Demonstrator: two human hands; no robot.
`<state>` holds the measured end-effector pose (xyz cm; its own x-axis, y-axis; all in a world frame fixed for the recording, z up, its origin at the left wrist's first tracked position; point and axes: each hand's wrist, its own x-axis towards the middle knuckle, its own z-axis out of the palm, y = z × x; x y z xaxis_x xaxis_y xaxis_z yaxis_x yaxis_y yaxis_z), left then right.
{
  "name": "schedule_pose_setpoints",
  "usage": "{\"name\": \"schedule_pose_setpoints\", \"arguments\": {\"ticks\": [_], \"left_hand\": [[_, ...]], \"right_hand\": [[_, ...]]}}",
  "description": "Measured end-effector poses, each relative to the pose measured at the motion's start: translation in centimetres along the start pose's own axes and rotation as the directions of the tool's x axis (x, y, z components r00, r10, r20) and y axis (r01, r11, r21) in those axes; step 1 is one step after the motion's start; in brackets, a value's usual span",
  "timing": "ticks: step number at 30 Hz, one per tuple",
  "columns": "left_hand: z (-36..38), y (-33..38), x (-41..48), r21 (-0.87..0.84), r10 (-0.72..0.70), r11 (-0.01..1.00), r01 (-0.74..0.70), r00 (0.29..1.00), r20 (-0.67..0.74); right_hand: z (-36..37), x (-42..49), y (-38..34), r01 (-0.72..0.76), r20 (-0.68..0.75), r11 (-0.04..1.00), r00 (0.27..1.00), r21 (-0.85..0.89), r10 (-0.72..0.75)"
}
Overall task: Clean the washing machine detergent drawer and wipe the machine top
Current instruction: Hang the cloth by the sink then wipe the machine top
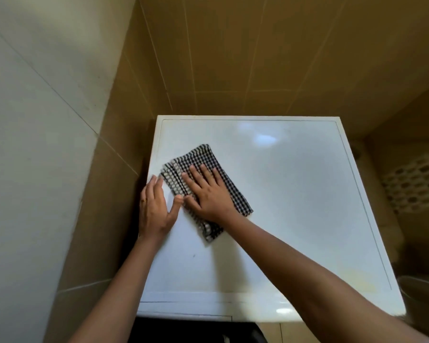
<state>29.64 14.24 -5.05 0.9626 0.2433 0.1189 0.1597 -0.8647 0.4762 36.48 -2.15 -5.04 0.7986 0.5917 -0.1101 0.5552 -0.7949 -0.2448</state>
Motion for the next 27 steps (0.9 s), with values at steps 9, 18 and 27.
{"name": "schedule_pose_setpoints", "arguments": {"ticks": [9, 18, 27], "left_hand": [[-0.3, 2.2, -10.9, 0.066, 0.088, 0.993, -0.102, 0.977, 0.193], [-1.4, 1.6, -15.0, -0.057, 0.068, 0.996, -0.062, 0.991, 0.113], [-1.4, 1.5, -15.0, -0.013, 0.166, 0.986, -0.166, 0.976, 0.142]], "right_hand": [[-1.5, -9.6, 9.6, -0.334, -0.064, 0.942, 0.94, 0.029, 0.335], [1.0, -8.9, -2.1, -0.353, 0.005, 0.935, 0.935, 0.034, 0.354], [2.5, -20.2, -3.4, -0.133, -0.001, 0.99, 0.991, 0.04, 0.133]]}}
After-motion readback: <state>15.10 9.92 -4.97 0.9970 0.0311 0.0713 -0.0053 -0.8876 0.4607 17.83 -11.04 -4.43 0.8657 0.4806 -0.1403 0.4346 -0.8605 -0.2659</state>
